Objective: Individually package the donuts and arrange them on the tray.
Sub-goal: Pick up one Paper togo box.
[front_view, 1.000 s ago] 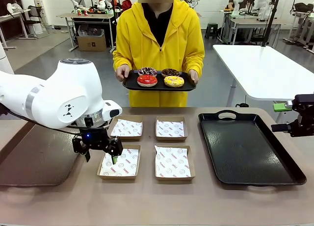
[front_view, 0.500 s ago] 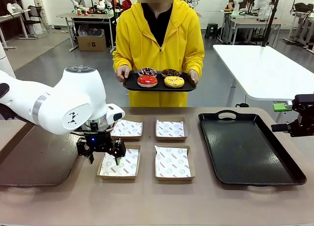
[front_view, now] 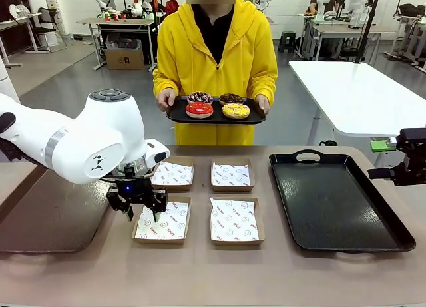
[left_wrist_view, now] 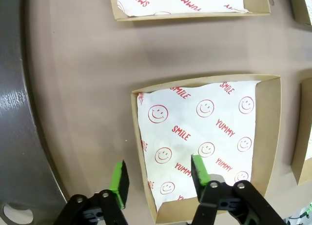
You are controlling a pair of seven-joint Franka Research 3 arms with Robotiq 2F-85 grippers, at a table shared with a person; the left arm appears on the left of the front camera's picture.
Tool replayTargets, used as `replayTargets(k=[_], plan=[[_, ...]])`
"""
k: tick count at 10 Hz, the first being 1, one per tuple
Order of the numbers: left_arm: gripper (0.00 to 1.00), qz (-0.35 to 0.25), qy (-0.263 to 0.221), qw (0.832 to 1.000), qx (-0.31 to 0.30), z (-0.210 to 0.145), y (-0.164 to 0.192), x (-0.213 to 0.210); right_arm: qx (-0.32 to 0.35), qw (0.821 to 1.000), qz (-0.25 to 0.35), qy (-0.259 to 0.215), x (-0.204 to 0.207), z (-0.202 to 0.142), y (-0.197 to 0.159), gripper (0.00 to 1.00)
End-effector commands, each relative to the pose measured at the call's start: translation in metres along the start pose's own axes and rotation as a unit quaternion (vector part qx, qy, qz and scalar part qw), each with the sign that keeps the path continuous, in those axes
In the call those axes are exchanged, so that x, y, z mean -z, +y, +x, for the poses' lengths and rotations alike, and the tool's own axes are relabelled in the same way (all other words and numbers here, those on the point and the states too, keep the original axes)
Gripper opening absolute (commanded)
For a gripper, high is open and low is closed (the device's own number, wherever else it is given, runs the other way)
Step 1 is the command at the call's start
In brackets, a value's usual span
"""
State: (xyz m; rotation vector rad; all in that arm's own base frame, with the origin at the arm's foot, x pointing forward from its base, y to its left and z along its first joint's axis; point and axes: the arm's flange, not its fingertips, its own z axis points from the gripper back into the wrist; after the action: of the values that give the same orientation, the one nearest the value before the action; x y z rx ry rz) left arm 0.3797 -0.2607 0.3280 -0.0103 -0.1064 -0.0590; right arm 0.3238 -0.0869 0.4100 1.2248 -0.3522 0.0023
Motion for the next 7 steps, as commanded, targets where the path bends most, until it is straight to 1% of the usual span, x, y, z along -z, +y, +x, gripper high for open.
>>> replayTargets(k=[1,2,3,4,7], plan=[[0.0,0.016,-0.017,1.0,-0.018,0.0045,-0.0045,0.0072,-0.003,1.0,0.009,-0.005,0.0009,0.0012,-0.0006,1.0],[0.0,0.016,-0.019,1.0,-0.019,0.0053,-0.0037,0.0078,-0.003,1.0,0.009,-0.005,0.0009,0.0012,-0.0006,1.0],[0.09,0.016,-0.019,1.0,-0.019,0.006,-0.0034,0.0092,-0.003,1.0,0.009,-0.005,0.0009,0.0012,-0.0006,1.0],[0.0,0.015,-0.017,1.0,-0.019,0.0064,-0.0039,0.0105,-0.003,1.0,0.009,-0.005,0.0009,0.0012,-0.0006,1.0],[0.0,0.014,-0.014,1.0,-0.02,0.0069,-0.0033,0.0128,-0.003,1.0,0.009,-0.005,0.0009,0.0012,-0.0006,1.0]])
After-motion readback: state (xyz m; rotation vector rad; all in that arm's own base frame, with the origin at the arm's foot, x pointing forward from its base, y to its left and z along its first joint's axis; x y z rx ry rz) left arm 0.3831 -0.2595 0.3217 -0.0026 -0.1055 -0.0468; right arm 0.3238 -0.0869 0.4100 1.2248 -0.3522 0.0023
